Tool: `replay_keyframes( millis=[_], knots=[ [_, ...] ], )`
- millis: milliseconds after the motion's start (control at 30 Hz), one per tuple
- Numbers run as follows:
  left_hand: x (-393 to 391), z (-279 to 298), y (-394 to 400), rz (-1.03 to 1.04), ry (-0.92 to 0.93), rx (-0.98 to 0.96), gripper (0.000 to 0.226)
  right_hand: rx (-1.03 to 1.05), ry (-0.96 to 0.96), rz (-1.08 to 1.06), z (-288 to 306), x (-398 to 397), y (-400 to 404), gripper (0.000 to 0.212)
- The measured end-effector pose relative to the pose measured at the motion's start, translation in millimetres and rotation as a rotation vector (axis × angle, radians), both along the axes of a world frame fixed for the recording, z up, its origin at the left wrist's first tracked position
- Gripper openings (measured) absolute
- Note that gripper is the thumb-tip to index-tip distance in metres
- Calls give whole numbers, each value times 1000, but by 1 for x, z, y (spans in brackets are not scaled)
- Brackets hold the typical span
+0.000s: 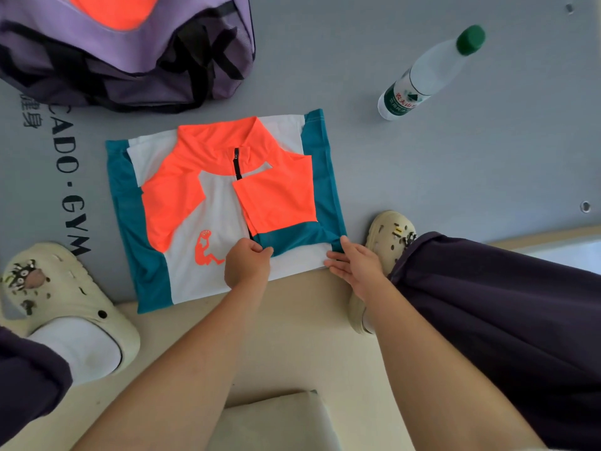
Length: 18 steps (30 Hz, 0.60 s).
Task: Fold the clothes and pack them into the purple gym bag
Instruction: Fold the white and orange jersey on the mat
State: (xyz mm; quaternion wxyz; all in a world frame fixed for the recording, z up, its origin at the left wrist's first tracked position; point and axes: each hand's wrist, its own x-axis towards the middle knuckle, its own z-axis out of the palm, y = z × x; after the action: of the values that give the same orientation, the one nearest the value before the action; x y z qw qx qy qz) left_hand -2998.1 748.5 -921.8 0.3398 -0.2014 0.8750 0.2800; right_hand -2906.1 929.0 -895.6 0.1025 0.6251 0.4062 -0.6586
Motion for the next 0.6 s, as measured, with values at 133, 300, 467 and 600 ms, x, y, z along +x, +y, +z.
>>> replay_keyframes(
  millis=[133, 300, 467, 600],
  knots=[
    [-3, -4, -3, -15, 5, 37, 20, 22, -21, -28, -2, -1, -1, 15],
    [-6, -10, -27, 25, 0, 150, 22, 62, -60, -91, -7, -4, -1, 6],
    [-18, -9, -34, -42, -72, 131, 17, 181, -202, 4, -13, -7, -1, 11],
    [-29, -1, -23, -44, -51, 97, 23, 332, -245, 188, -16, -11, 8, 14]
  ],
)
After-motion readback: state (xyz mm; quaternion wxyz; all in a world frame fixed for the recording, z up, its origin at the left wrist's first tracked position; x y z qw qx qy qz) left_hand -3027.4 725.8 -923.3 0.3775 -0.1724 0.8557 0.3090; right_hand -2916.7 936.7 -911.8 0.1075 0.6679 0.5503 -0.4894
